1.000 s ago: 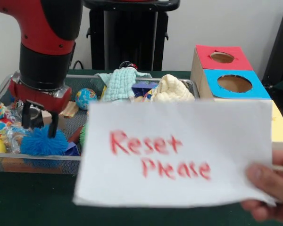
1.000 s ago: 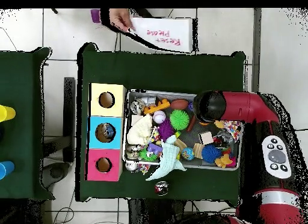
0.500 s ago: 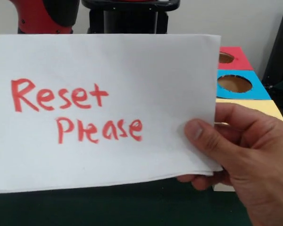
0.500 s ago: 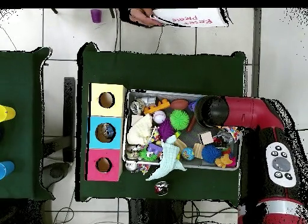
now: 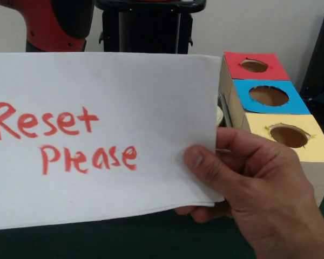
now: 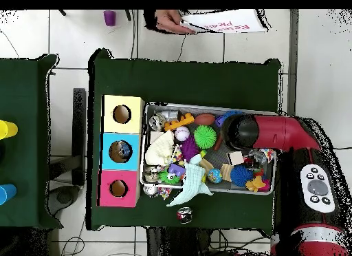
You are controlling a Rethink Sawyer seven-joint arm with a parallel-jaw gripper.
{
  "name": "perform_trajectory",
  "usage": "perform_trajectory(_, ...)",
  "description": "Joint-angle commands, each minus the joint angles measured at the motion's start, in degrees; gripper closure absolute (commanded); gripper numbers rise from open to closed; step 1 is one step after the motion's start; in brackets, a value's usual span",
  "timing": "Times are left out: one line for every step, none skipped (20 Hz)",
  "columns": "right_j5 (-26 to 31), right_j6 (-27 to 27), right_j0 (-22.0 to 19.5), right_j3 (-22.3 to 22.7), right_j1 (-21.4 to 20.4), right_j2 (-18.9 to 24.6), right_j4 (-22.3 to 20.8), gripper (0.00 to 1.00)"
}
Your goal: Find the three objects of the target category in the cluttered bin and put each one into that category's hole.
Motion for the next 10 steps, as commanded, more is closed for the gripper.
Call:
perform_trajectory(-2.76,-0.37,0.06,4.23,2.33,0.97,-1.76,0.00)
perform_trajectory(-2.69,-0.53,-0.03,4.20,2.29,1.06,-1.70,0.00)
perform_trajectory(-2.68,-0.54,-0.03,4.20,2.29,1.07,-1.67,0.00)
perform_trajectory(-2.70,-0.67,-0.14,4.24,2.20,1.13,-1.62,0.00)
perform_trajectory(-2.69,-0.70,-0.14,4.18,2.22,1.16,-1.62,0.00)
perform_trajectory(-2.72,-0.89,-0.30,4.11,2.34,1.32,-1.56,0.00)
perform_trajectory(-3.01,-0.90,-0.38,4.02,2.56,1.44,-1.59,0.00)
perform_trajectory(-3.30,-0.92,-0.46,3.94,2.78,1.56,-1.62,0.00)
perform_trajectory(-3.85,-0.74,-0.47,3.88,3.07,1.65,-1.69,0.00)
perform_trajectory(-4.49,-0.56,-0.52,3.42,3.79,1.92,-1.72,0.00)
